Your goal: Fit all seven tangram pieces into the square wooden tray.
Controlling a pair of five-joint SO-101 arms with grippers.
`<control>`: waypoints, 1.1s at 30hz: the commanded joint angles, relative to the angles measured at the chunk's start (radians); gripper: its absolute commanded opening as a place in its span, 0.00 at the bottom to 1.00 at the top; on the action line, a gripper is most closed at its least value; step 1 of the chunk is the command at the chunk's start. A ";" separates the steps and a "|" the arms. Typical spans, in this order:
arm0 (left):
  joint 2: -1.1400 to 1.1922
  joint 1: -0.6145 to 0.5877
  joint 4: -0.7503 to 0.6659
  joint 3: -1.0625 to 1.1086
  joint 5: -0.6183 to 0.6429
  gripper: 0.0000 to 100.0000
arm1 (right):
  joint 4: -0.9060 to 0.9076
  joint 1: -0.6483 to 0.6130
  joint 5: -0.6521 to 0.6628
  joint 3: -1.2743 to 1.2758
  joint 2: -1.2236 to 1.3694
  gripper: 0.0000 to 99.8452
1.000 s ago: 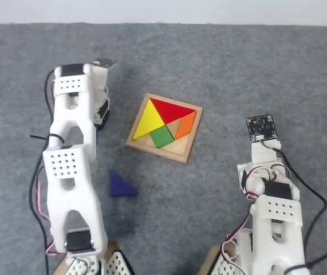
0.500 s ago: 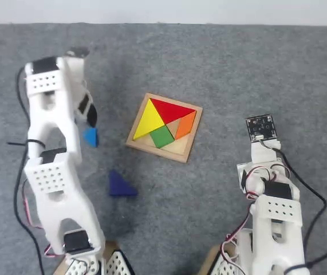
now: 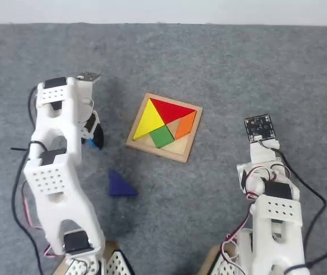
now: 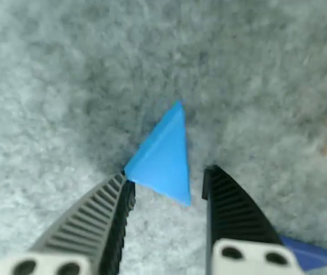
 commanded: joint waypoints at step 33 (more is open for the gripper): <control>-0.055 0.002 -0.137 -0.062 -0.299 0.19 | -0.004 -0.005 0.012 -0.029 0.002 0.02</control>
